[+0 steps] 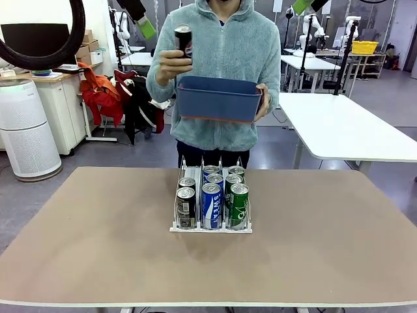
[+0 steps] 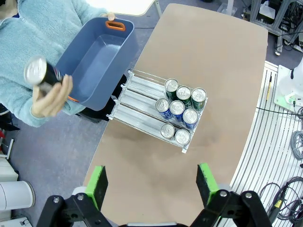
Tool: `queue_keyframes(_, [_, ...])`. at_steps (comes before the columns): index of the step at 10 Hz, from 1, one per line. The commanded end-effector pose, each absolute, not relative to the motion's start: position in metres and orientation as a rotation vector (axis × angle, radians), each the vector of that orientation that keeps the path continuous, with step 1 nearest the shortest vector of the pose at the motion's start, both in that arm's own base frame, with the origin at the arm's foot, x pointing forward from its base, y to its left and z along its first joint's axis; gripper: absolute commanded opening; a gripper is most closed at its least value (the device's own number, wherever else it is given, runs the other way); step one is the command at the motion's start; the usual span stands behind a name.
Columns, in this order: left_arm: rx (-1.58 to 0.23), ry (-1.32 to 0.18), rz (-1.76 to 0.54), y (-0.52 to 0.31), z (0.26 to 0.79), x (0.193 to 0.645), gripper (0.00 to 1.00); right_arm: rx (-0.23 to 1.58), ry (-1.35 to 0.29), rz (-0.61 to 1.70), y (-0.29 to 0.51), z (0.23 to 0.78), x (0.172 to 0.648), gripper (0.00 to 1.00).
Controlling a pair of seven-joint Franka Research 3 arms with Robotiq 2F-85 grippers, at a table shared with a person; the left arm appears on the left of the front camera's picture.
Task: Fill the beverage cans into the dispenser.
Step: Pick up the Pepsi coke handed by the human.
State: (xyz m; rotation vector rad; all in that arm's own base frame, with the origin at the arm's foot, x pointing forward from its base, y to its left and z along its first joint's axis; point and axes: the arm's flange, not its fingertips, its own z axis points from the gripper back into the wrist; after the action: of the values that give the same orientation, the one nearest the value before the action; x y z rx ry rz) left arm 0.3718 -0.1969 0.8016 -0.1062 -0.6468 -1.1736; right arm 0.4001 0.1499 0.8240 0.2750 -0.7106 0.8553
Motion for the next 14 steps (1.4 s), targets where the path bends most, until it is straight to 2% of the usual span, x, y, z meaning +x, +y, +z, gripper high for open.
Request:
queue_keyframes(1, [-0.098, -0.636, -1.178, -0.1944, 0.7998, 0.3712, 1.00, 0.292, -0.717, 0.866, 0.1493, 0.8224, 0.3986, 0.99])
queue_keyframes(14, [-0.098, -0.636, -1.178, -0.1944, 0.7998, 0.3712, 1.00, 0.292, -0.717, 0.866, 0.1493, 0.8224, 0.3986, 0.99])
